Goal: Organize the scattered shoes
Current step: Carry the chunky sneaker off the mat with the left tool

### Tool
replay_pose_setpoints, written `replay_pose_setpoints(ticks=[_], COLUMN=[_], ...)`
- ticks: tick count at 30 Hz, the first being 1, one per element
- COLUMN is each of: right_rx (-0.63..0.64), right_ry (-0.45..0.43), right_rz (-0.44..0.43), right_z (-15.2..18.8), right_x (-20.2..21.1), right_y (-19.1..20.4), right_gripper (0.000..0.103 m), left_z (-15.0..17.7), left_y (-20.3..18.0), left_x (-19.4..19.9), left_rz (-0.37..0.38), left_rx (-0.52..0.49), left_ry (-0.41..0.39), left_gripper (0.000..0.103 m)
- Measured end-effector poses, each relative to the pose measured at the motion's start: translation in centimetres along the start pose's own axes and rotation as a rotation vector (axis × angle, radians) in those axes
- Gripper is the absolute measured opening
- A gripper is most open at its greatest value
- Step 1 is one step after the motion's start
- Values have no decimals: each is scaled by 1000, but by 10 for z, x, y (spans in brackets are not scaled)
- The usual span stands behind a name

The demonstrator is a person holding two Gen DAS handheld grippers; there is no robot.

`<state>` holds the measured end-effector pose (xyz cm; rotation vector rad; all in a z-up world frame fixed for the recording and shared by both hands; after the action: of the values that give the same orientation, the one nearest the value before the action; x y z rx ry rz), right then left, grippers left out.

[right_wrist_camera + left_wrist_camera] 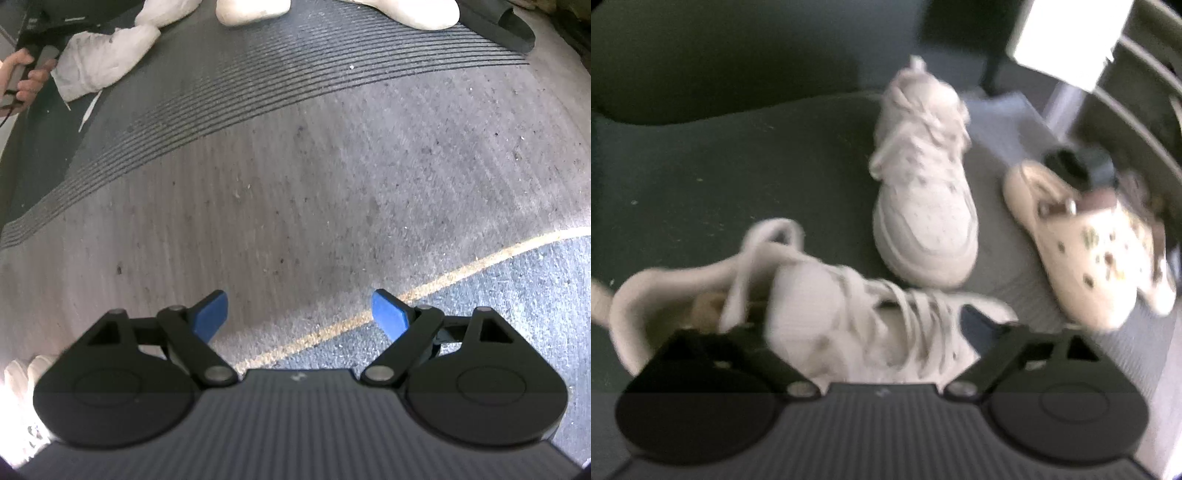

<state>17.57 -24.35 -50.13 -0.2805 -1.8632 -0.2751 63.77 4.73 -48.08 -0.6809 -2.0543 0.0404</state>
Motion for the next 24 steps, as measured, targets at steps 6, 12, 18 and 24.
replay_pose_setpoints(ticks=[6, 12, 18, 24], right_rx=[17, 34, 29, 30], right_ry=[5, -2, -3, -12], right_rz=[-23, -24, -16, -17], right_z=[-3, -6, -5, -5], right_x=[-1, 2, 5, 21], right_y=[2, -1, -8, -20], right_gripper=[87, 87, 87, 87], left_z=[2, 14, 29, 58], left_y=[4, -28, -85, -147], left_x=[22, 61, 83, 100], left_rz=[32, 166, 294, 376], left_rx=[34, 142, 119, 72], left_ry=[12, -32, -8, 44], left_gripper=[27, 14, 11, 11])
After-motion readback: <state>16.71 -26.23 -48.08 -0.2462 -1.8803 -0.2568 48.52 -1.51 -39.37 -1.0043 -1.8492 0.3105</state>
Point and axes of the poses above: each gripper's, at about its wrist camera, not at the fingertips, and x roughly against the way its jaws point, y to its left, z to its underside, the point moved 4 cm from there along -x, roughly the way its jaws point, and after that the axes turned 6 degrees about z, right-handed, at the moved point
